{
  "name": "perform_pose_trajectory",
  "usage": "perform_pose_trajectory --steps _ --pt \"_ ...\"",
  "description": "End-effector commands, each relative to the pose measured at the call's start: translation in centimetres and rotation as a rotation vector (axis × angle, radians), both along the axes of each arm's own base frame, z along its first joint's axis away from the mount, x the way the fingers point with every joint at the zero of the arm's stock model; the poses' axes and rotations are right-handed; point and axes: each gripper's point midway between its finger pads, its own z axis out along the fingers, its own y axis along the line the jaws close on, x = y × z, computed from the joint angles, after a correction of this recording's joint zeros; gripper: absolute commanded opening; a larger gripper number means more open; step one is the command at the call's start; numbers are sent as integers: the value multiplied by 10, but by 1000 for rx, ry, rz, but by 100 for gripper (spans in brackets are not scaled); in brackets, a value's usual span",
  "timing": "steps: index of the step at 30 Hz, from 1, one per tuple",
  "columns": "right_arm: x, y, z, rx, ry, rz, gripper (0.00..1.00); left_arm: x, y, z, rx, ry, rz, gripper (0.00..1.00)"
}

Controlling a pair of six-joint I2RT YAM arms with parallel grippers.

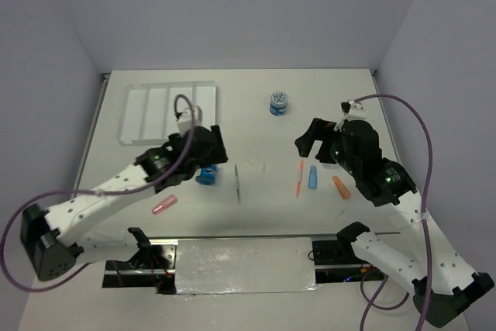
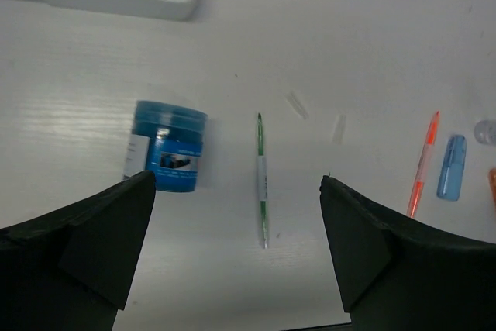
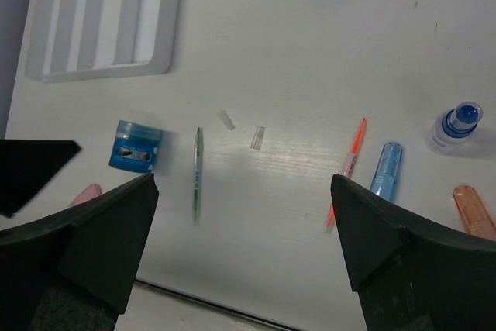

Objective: Sort the stationery into containers
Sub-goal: Pick up the pen from the center of the board.

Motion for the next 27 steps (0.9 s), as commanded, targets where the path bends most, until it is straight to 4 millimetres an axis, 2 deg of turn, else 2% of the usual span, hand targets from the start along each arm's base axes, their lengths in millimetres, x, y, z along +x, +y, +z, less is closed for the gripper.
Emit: perform_pose_trajectory --steps 1,2,4,5,10,15,24,27 --pt "4 -5 33 -9 -102 -41 100 5 -27 -19 -38 22 133 99" --pt "2 -2 34 -5 -112 -23 100 0 -35 -41 13 66 134 99" --pt "-3 -3 37 6 -144 -9 99 -1 -45 -62 23 95 142 99" --pt "-5 -4 37 6 -151 -6 99 -1 -54 -83 58 140 126 98" --pt "-8 -3 21 -21 -130 26 99 -6 -74 -135 195 262 122 88" --pt "-6 -1 9 -49 -110 42 99 -10 -81 -158 226 301 94 87" --pt "0 6 3 -63 -107 66 99 -13 -92 -174 212 324 35 72" --pt "2 8 0 -64 -101 76 99 -15 -97 -180 202 342 7 72"
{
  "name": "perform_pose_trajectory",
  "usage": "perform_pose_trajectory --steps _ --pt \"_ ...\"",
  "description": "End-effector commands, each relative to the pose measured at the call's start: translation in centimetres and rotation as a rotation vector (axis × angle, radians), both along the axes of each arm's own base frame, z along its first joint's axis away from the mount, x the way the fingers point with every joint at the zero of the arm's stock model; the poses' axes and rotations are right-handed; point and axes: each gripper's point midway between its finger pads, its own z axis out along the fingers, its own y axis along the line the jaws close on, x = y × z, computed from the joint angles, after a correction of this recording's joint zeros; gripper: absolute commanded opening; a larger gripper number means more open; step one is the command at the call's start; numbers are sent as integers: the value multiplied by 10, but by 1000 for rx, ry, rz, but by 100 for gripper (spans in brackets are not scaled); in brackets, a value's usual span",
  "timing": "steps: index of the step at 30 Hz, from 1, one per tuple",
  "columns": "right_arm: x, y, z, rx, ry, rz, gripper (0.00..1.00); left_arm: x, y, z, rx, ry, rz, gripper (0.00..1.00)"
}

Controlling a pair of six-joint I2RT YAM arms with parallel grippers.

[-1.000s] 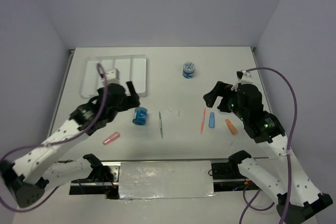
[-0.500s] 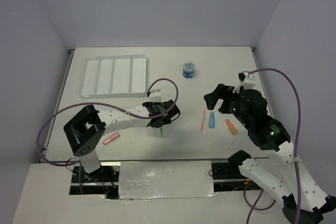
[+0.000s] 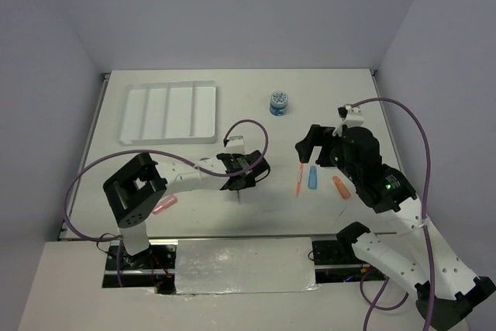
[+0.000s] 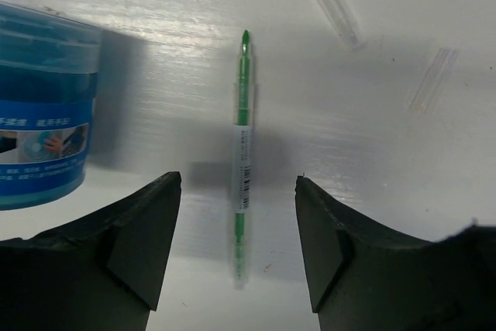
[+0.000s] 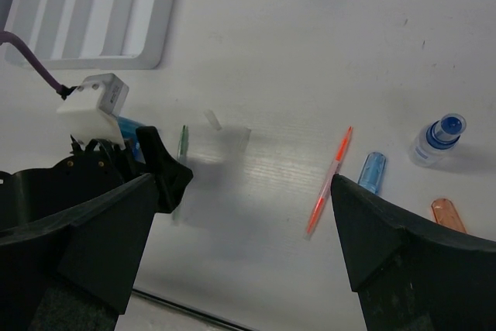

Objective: Sort the stationery into containers
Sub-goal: Pick up the pen from the center of the board.

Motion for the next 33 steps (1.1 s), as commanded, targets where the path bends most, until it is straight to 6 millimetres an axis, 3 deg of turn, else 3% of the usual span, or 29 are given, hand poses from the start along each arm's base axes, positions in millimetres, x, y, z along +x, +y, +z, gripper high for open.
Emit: perform_pose_trajectory --steps 1,5,11,16,20,21,27,31,33 --pt "6 8 5 11 -35 27 99 -3 -9 -12 -16 27 -35 72" --pt "6 10 4 13 -32 34 99 -5 -8 -16 -10 37 -41 61" --pt "6 10 4 16 -37 37 99 -10 -5 -26 4 58 -53 55" --pt "6 11 2 17 -35 44 99 -16 -5 -42 7 97 -69 42" --pt "6 13 0 18 -26 51 100 -19 -3 -44 5 105 -69 32" --pt "7 14 0 22 -27 53 100 -20 -2 -43 4 104 -71 26" --pt "12 15 -3 41 -12 22 100 -19 6 -17 -9 54 -65 10" --pt "18 17 -11 48 20 -5 100 -17 10 14 -40 -12 -72 0" --pt "24 21 -20 68 52 -22 100 -15 12 30 -50 -49 -82 0"
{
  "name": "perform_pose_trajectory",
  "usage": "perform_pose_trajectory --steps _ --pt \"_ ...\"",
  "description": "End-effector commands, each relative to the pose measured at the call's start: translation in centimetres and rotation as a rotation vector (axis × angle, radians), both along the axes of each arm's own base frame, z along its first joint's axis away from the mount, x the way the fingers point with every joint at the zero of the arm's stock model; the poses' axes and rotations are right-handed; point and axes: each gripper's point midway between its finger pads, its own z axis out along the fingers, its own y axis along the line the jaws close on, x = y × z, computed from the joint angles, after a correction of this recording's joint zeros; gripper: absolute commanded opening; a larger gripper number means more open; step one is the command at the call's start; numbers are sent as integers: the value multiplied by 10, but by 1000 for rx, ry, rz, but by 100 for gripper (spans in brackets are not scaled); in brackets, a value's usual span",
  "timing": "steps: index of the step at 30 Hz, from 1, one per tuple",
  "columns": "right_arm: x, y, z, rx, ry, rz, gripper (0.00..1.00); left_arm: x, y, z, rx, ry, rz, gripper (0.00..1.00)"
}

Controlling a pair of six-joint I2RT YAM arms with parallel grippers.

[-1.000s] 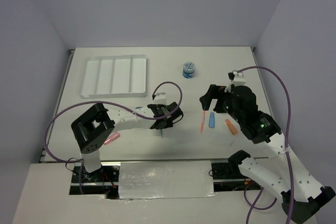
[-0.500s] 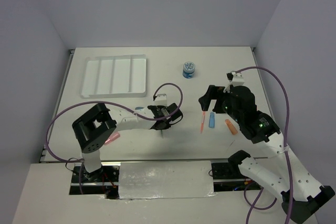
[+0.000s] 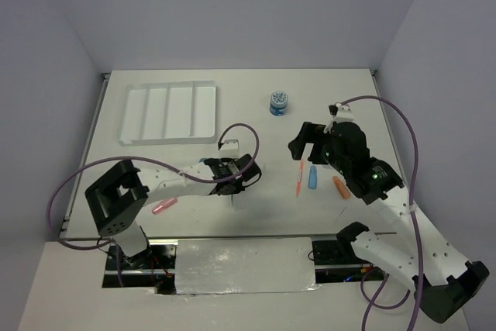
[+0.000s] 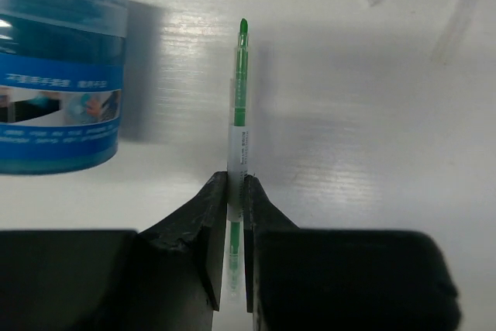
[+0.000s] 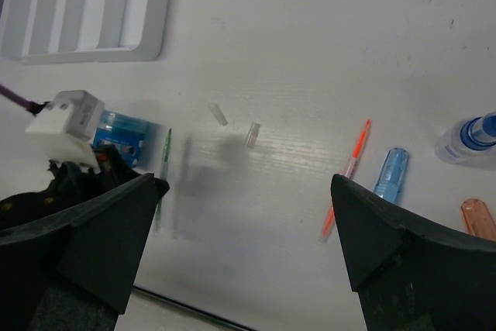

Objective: Sort the stationery into containers
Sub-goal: Pick up the pen from the center of the board, then close the pen cap on the pen.

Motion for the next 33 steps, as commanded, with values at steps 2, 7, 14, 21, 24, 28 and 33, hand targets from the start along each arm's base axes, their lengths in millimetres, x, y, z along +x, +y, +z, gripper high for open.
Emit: perform_pose_trajectory --steps 2,7,14,21,24,28,33 --pt "19 14 -12 78 29 -53 99 9 4 61 -51 -135 -47 0" --pt "26 44 -39 108 89 -55 97 11 26 145 -63 -308 -145 0" --pt "43 81 -102 -24 211 -142 95 -16 85 215 7 -411 -284 0" --pt "60 94 -149 -118 298 -171 79 -38 134 217 39 -482 -307 0" --pt "64 98 -168 -170 337 -159 70 -42 131 210 -30 -516 -322 0" --pt "65 99 -186 -197 361 -162 51 -44 135 212 -38 -519 -316 0" --pt "65 99 -202 -237 397 -173 51 -44 132 209 -30 -507 -327 2"
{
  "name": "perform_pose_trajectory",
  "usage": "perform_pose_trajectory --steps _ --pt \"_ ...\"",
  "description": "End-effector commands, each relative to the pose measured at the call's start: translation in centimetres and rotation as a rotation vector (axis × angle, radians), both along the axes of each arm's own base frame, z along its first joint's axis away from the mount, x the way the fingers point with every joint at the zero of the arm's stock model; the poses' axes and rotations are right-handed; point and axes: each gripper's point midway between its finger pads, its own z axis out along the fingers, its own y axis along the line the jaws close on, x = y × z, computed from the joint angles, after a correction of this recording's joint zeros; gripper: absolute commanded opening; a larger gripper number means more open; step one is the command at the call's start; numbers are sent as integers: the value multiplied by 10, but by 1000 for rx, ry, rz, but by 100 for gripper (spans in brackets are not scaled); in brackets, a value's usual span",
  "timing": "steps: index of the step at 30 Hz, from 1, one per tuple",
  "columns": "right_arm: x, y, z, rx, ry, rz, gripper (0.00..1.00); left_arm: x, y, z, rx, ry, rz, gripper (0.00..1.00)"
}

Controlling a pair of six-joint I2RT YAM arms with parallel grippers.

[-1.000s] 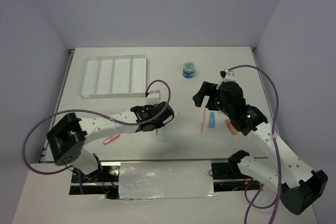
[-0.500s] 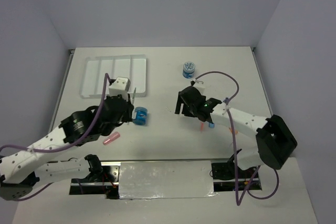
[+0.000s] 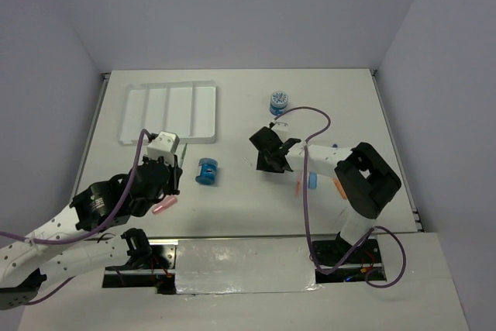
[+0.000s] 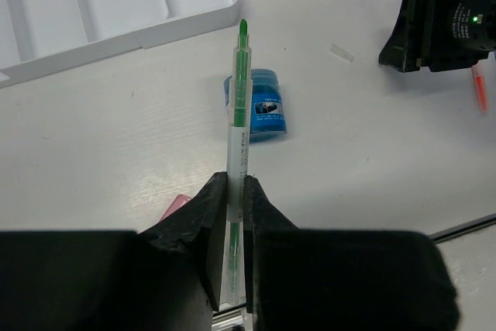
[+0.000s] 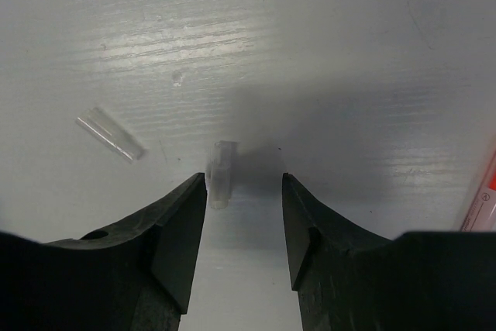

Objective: Sort the stationery into containers
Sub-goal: Close the pen cap on the pen.

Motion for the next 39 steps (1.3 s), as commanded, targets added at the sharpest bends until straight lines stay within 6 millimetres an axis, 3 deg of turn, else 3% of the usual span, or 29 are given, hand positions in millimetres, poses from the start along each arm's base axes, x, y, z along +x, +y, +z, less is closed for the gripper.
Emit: perform_pose_trajectory --steps 1,10,15,21,27,31,32,34,35,38,39 --pt "16 7 10 7 -49 -29 51 4 -6 6 -6 -20 -14 2" --pt "19 13 14 16 -56 -23 43 3 -8 5 -3 -17 -28 2" --pt "14 9 3 -17 -24 -16 36 1 -6 8 -18 -28 -29 3" --pt "8 12 -5 -39 8 10 35 2 -7 8 -19 -28 -36 4" --pt "-4 6 -15 -83 53 48 21 1 -7 7 -13 -22 -35 4" --pt "-12 3 -16 -77 67 71 6 1 -8 7 -18 -21 -34 4" --pt "-13 7 -14 -54 67 83 0 1 -8 8 -17 -23 -36 4" --pt "-15 11 -4 -11 48 100 0 2 -9 9 -23 -20 -34 4" --pt "-13 23 4 51 23 123 0 2 -10 10 -31 -15 -28 3" --pt "-7 32 42 170 -92 113 0 -1 -20 9 -89 35 -15 0" --pt "-5 31 63 217 -147 75 0 0 -29 11 -131 38 -25 0"
